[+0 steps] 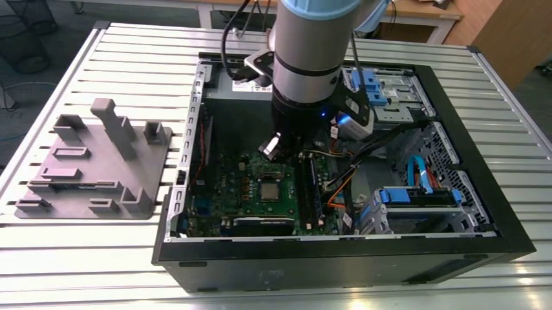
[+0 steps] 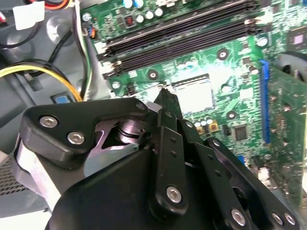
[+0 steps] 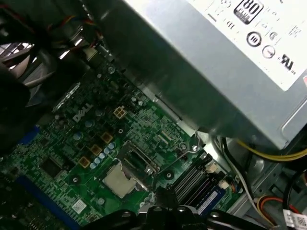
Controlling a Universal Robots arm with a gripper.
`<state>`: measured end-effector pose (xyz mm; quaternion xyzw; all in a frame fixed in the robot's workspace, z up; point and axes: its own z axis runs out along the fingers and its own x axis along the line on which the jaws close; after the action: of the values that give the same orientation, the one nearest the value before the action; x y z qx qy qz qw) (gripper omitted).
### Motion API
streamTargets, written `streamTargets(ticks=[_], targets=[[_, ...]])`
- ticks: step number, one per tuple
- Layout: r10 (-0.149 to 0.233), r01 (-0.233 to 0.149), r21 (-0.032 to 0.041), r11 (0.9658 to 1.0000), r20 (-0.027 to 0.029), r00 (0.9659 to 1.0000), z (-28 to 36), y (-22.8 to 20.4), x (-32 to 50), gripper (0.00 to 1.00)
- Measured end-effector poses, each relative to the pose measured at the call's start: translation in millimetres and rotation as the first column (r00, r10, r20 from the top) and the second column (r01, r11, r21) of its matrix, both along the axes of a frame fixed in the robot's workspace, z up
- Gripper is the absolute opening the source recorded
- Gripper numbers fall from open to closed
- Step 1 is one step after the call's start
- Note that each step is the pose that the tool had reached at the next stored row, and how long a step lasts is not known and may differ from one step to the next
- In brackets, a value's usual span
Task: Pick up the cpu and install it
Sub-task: 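Close the cpu cover, then install the first cpu locking lever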
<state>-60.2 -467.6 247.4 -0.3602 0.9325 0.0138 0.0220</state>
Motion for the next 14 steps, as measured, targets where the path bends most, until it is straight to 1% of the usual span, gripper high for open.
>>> streamTargets(ticks=[2,3,4,6,8,14], targets=[[0.000,0.000,-0.0002,1.0000,-0.0001,1.0000,0.1,-4.4,-0.1,0.11],[0.000,0.000,-0.0001,1.0000,0.0000,1.0000,0.0,-5.6,-0.2,0.11],[0.000,0.000,-0.0001,1.0000,0.0000,1.0000,0.0,-5.7,-0.2,0.11],[0.000,0.000,-0.0001,1.0000,0.0000,1.0000,0.0,-5.7,-0.2,0.11],[0.000,0.000,-0.0001,1.0000,0.0000,1.0000,0.0,-0.5,-0.3,0.11],[0.000,0.000,-0.0002,1.0000,-0.0001,1.0000,0.0,-0.4,-0.3,0.11]])
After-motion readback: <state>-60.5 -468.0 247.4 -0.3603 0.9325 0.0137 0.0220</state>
